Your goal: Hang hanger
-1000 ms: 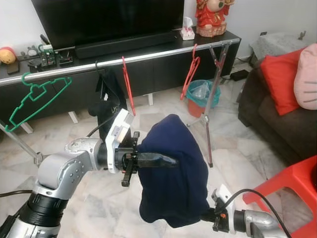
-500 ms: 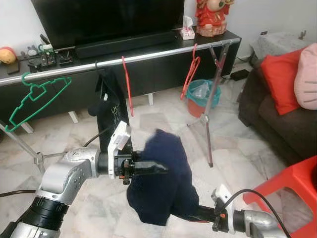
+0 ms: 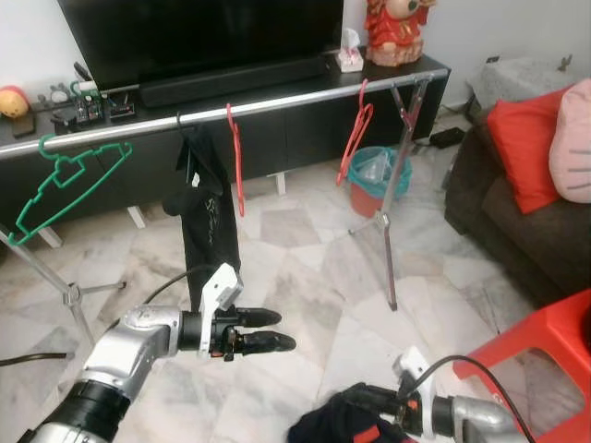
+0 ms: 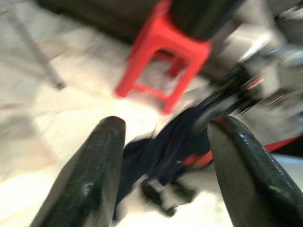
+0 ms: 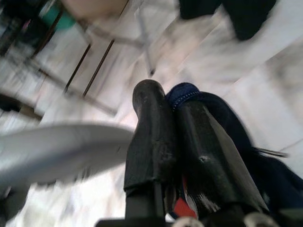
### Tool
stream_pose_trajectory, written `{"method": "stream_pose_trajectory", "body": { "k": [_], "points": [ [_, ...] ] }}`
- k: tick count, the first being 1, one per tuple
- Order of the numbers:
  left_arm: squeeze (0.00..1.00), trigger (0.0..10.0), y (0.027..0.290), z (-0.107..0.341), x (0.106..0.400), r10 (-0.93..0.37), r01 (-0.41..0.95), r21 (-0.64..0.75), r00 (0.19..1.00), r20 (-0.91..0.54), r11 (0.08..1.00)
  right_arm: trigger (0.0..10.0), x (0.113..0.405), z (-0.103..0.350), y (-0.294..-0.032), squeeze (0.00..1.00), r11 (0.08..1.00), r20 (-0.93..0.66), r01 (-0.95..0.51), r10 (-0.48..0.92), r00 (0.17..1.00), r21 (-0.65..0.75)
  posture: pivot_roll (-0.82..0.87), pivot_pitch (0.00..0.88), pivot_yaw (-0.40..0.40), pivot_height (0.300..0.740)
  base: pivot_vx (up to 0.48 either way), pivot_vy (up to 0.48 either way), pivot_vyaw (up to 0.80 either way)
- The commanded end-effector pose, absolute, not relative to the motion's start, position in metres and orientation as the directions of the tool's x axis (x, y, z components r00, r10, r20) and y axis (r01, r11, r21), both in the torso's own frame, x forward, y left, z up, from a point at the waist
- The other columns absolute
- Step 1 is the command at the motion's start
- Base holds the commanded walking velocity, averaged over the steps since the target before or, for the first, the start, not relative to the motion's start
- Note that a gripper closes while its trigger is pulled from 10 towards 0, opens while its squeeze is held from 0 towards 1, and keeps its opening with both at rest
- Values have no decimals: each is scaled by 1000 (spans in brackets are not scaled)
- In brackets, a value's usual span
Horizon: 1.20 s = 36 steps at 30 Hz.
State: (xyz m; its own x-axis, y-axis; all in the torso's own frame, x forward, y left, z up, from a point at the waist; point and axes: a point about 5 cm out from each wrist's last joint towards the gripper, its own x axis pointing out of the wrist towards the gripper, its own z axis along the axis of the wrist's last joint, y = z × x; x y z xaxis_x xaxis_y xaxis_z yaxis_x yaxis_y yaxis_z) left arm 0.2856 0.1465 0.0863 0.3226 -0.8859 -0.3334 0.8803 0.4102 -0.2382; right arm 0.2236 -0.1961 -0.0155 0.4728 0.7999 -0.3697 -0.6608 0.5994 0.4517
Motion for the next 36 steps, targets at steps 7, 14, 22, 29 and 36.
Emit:
{"method": "stream_pose_trajectory", "body": {
  "k": [7,14,22,29,36],
  "points": [
    [0,10000,150,74,302,-769,802,-118,504,-392,586,0,240,-6,-204,0,748,-299,-521,651,698,412,5,43,51,740,0,0,0],
    [0,10000,152,65,309,-686,765,8,582,-437,644,0,256,3,-208,0,842,-254,-385,494,832,377,1,43,57,740,0,0,0],
    [0,10000,145,63,315,-642,729,77,643,-417,680,0,282,22,-222,0,901,-173,-113,201,964,418,2,39,59,740,0,0,0],
    [0,10000,140,64,324,-580,649,105,732,-358,754,0,301,37,-216,0,882,-144,-24,103,984,471,2,35,56,740,0,0,0],
    [0,10000,129,56,316,-657,717,46,660,-365,695,0,313,45,-202,0,870,-141,-38,123,982,492,-1,29,50,740,0,0,0]
  ]
}}
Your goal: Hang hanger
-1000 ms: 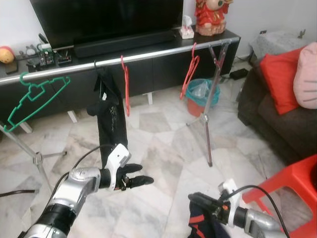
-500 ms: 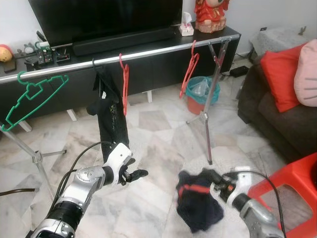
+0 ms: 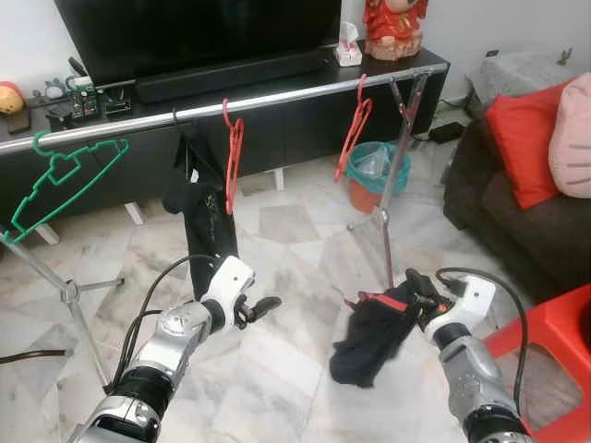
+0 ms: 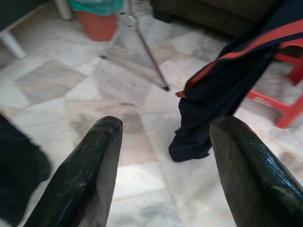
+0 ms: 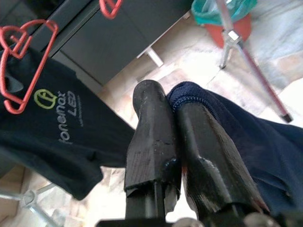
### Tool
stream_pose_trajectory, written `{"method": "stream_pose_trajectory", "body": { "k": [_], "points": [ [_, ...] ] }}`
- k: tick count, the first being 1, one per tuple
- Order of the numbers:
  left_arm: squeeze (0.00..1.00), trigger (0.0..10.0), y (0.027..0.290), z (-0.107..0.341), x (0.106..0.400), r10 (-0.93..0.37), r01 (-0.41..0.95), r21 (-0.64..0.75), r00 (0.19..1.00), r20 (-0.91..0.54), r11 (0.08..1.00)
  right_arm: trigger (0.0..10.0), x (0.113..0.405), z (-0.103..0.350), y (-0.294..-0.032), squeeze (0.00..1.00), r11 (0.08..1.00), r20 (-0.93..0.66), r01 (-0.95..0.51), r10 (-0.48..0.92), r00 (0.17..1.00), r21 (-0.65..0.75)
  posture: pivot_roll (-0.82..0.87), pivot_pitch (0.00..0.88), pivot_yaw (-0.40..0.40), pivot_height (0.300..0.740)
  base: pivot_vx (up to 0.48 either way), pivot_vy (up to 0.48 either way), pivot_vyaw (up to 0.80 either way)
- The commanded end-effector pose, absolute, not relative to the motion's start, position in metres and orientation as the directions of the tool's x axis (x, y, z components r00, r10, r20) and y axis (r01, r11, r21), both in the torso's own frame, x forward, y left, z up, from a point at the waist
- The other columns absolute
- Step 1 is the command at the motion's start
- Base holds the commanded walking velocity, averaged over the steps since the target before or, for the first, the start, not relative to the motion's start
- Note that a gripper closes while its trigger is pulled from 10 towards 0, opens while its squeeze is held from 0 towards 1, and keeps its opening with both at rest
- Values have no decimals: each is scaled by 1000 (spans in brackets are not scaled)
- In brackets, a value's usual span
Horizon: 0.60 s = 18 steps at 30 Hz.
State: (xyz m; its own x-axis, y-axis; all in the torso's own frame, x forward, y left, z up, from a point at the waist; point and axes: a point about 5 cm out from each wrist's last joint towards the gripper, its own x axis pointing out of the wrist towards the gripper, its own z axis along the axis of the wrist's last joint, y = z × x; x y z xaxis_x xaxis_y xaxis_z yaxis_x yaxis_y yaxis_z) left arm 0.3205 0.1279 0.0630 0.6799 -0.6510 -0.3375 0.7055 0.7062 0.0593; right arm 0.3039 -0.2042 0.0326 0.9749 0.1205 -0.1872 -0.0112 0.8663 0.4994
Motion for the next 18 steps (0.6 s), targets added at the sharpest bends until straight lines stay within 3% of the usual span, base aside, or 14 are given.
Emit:
{"method": "stream_pose_trajectory", "body": {
  "k": [1,6,18],
  "points": [
    [0,10000,128,54,314,-673,733,29,639,-372,680,0,315,48,-201,0,864,-139,-38,124,983,502,-1,29,50,740,0,0,0],
    [0,10000,124,46,306,-706,779,28,582,-404,626,0,324,62,-195,0,847,-108,-50,126,986,529,-7,19,51,740,0,0,0],
    [0,10000,119,65,325,-628,661,41,729,-271,749,0,321,95,-161,0,771,-93,-108,212,973,627,-17,1,41,740,0,0,0]
  ]
}}
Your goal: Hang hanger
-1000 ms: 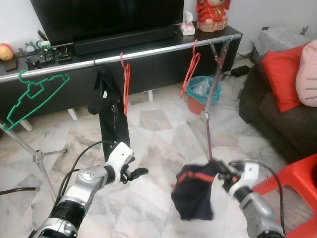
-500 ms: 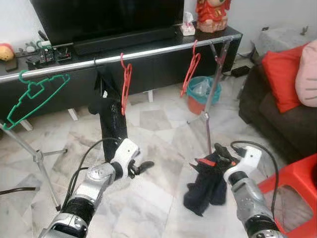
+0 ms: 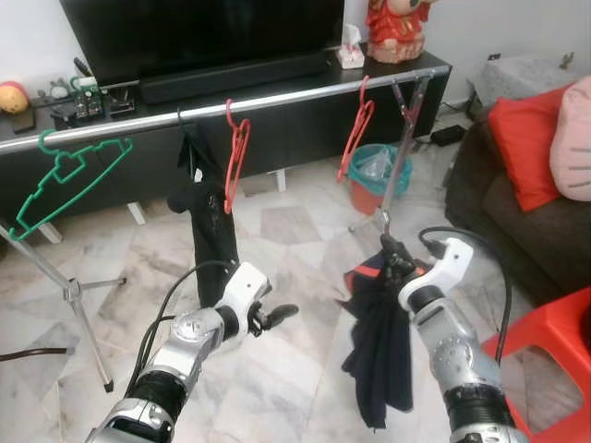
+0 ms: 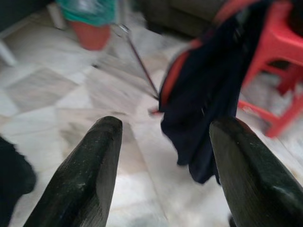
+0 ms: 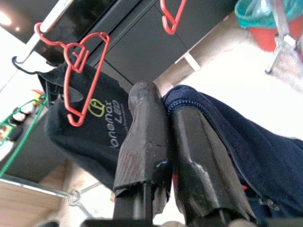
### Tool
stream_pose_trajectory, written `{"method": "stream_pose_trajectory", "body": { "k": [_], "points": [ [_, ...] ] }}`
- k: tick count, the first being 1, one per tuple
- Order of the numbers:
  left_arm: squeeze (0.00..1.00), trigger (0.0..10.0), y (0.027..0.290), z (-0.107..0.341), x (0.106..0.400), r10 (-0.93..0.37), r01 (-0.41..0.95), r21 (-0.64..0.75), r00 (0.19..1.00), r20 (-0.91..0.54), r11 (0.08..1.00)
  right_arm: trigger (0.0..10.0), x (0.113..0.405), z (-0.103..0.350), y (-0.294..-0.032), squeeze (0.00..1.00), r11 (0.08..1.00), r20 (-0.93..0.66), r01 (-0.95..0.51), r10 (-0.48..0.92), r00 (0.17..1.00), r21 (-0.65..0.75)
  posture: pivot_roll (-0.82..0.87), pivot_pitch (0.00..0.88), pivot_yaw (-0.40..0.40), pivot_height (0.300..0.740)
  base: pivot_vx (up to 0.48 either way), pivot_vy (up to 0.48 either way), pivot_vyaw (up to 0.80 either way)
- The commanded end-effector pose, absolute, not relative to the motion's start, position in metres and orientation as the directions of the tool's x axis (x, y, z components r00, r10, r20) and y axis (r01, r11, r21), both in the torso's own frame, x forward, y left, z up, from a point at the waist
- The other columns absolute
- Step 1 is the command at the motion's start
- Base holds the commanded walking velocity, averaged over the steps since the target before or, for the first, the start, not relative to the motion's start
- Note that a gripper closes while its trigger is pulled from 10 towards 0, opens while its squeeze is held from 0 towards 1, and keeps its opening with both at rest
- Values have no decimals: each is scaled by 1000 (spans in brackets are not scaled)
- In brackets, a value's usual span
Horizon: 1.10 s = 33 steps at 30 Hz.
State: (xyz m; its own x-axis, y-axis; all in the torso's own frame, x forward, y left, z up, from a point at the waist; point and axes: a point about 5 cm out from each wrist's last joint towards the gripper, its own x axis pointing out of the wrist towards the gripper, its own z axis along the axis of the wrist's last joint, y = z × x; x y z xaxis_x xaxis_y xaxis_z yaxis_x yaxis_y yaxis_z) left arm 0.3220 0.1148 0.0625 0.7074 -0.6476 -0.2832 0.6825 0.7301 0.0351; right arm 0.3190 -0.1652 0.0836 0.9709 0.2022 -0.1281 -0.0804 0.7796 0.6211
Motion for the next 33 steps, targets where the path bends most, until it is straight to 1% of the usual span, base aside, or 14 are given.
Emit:
{"method": "stream_pose_trajectory", "body": {
  "k": [1,6,8,9,12,14,15,17,18,19,20,21,28,33],
  "points": [
    [0,10000,117,68,327,-626,652,33,740,-248,758,0,318,102,-157,0,752,-80,-117,220,972,648,-17,1,41,740,0,0,0],
    [0,10000,112,74,328,-642,658,13,738,-209,753,0,311,115,-145,0,723,-74,-125,237,969,680,-27,0,39,740,0,0,0],
    [0,10000,106,76,326,-683,696,-5,704,-192,718,0,308,122,-138,0,718,-83,-116,236,968,686,-27,0,39,740,0,0,0],
    [0,10000,106,76,326,-683,696,-5,704,-192,718,0,308,122,-138,0,718,-83,-116,236,968,686,-27,0,39,740,0,0,0],
    [0,10000,102,78,324,-724,736,-12,663,-191,677,0,307,132,-133,0,711,-83,-106,226,971,695,-23,0,36,740,0,0,0],
    [0,10000,99,80,320,-765,773,-43,616,-187,633,0,308,144,-127,0,704,-64,-122,232,971,699,-22,3,35,740,0,0,0],
    [0,10000,99,80,320,-765,773,-43,616,-187,633,0,308,144,-127,0,704,-64,-122,232,971,699,-22,3,35,740,0,0,0],
    [0,10000,97,85,320,-790,787,-96,592,-160,609,0,308,150,-125,0,703,-64,-118,227,972,701,-24,7,33,740,0,0,0],
    [322,10000,95,88,318,-805,799,-112,576,-143,591,0,307,152,-123,0,706,-66,-119,230,971,698,-21,11,31,740,0,0,0],
    [953,10000,93,92,317,-824,815,-124,554,-122,566,0,305,154,-119,0,711,-72,-122,236,969,692,-19,13,31,740,0,0,0],
    [953,10000,92,93,316,-828,819,-127,548,-117,560,0,305,154,-118,0,713,-75,-123,239,968,690,-19,13,31,740,0,0,0],
    [1000,10000,92,94,316,-828,819,-126,548,-115,560,0,304,156,-116,0,709,-75,-124,242,967,694,-19,15,31,740,0,0,0],
    [1000,10000,87,103,315,-847,835,-145,523,-95,531,0,302,163,-104,0,704,-85,-124,254,963,699,-19,30,36,740,0,0,0],
    [1000,10000,79,110,313,-867,848,-188,495,-52,496,0,300,167,-95,0,702,-88,-130,265,960,700,-20,35,41,740,0,0,0]
  ]
}}
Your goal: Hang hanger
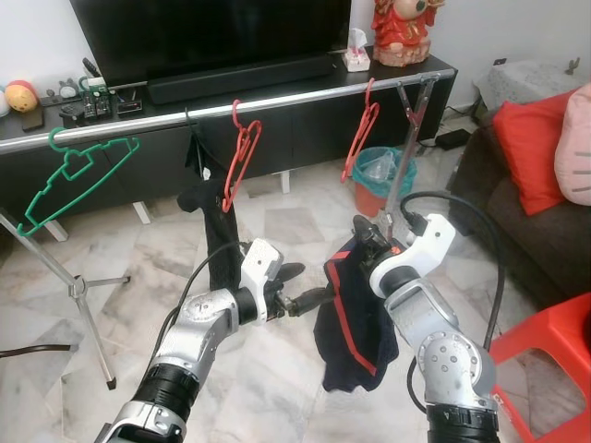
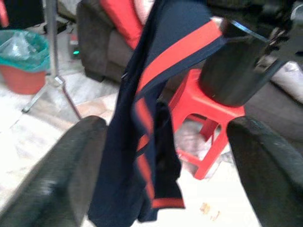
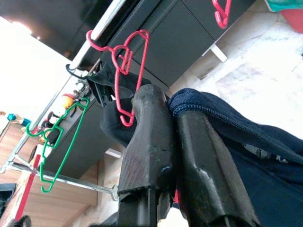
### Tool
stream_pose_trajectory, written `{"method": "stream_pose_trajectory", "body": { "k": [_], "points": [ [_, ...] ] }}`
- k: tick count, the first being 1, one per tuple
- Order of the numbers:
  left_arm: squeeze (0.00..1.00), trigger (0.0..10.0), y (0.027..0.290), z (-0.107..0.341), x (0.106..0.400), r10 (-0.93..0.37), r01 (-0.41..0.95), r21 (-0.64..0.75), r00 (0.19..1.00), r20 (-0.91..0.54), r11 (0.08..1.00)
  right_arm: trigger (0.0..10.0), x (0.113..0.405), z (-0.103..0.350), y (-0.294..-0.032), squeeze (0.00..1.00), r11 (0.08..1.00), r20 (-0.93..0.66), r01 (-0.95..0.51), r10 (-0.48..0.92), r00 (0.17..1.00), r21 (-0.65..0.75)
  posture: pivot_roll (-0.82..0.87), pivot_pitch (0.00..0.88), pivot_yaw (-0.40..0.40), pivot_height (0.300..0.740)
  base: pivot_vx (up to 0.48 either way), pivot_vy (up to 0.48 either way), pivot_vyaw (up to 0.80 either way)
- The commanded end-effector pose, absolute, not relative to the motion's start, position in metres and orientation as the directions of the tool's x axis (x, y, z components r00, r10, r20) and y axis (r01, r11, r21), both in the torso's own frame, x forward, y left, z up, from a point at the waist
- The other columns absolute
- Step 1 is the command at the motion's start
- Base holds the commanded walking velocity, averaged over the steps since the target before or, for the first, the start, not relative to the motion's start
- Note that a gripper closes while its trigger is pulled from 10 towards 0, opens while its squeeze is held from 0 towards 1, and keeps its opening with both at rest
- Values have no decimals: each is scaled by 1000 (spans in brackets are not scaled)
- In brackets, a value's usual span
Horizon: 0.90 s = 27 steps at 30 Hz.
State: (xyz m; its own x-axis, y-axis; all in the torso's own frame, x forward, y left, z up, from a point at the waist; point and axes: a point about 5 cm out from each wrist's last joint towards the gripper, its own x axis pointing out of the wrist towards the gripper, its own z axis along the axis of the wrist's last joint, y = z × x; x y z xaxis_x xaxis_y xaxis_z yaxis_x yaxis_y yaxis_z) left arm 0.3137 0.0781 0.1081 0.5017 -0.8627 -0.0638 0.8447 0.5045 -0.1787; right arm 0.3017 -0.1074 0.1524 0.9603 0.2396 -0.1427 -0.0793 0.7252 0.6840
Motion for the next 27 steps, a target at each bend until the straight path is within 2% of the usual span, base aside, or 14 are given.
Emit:
{"method": "stream_pose_trajectory", "body": {
  "k": [1,7,13,15,20,27],
  "points": [
    [0,10000,77,111,311,-874,855,-189,482,-50,483,0,300,167,-93,0,704,-89,-132,267,960,697,-22,38,43,740,0,0,0],
    [0,10000,70,112,303,-901,871,-237,432,-49,430,0,298,171,-88,0,720,-97,-129,264,960,681,-25,44,52,740,0,0,0],
    [0,10000,69,112,307,-865,843,-203,497,-66,499,0,295,174,-79,0,703,-91,-142,283,955,697,-25,46,55,740,0,0,0],
    [0,10000,72,113,313,-830,808,-203,556,-48,553,0,294,175,-76,0,696,-89,-150,295,951,702,-26,48,56,740,0,0,0],
    [0,10000,76,117,321,-771,757,-171,636,-31,631,0,293,175,-74,0,689,-90,-153,303,949,709,-28,48,57,740,0,0,0],
    [0,10000,86,117,327,-728,722,-97,684,-43,685,0,292,175,-76,0,693,-94,-150,301,949,705,-30,50,58,740,0,0,0]
  ]
}}
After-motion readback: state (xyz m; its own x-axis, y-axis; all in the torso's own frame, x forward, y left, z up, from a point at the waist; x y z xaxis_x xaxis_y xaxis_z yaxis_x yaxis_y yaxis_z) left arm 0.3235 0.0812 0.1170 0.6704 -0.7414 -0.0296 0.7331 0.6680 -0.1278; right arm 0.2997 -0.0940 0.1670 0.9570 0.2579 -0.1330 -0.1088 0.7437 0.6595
